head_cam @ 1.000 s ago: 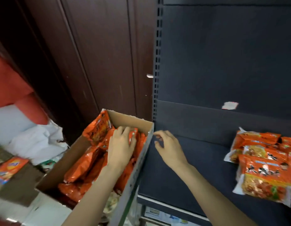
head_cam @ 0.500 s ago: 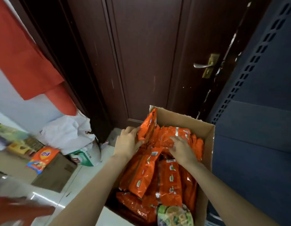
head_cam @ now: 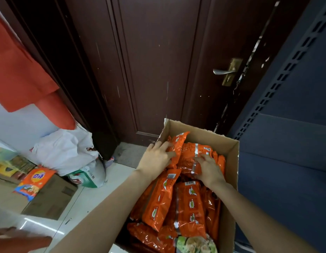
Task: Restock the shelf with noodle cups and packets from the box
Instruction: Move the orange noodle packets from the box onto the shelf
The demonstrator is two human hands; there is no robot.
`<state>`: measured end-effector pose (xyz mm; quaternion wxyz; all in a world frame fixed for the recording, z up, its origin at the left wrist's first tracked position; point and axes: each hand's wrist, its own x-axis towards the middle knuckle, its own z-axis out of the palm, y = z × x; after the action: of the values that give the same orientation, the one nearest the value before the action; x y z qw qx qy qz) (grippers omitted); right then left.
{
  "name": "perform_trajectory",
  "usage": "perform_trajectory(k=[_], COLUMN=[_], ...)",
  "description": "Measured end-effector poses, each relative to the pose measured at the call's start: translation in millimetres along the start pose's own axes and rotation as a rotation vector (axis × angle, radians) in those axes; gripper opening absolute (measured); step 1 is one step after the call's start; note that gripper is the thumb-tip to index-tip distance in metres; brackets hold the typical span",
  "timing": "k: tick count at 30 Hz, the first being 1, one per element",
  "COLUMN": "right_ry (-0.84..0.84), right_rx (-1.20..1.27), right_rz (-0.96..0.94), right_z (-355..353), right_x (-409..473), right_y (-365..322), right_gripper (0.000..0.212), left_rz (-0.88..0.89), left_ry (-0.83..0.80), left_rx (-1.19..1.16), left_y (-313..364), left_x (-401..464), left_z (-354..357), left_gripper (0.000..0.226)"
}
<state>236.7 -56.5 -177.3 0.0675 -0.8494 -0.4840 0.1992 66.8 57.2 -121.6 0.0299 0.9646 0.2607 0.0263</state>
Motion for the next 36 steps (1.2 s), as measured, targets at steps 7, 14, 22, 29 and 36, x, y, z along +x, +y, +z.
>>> perform_trajectory(k=[7,14,22,29,36], right_ry=[-0.048,0.168,0.505,0.746,0.885], right_rx=[0.100,0.231,0.348,0.556,0.584], right_rz=[0.080,0.032,-0.105,-0.152,-0.077], right_z=[-1,-14,-63,-137,-180], right_x=[-1,-5,-33,-89,-170], right_y=[8,10,-8,18,112], right_gripper=[0.083,0.038,0.024,0.020,0.007], left_rz=[-0.128,-0.198,-0.206,-0.100,0.034], left_ry=[0.081,0.159,0.442,0.609,0.655], left_rx=[-0.142,-0.425,-0.619,-0.731,-0.797], left_y=[-8,-8,1,57,175], left_x=[-3,-3,-3,4,21], left_z=[2,1,-31,-82,-104], left_gripper=[0.033,0.020,0.014,0.015,0.015])
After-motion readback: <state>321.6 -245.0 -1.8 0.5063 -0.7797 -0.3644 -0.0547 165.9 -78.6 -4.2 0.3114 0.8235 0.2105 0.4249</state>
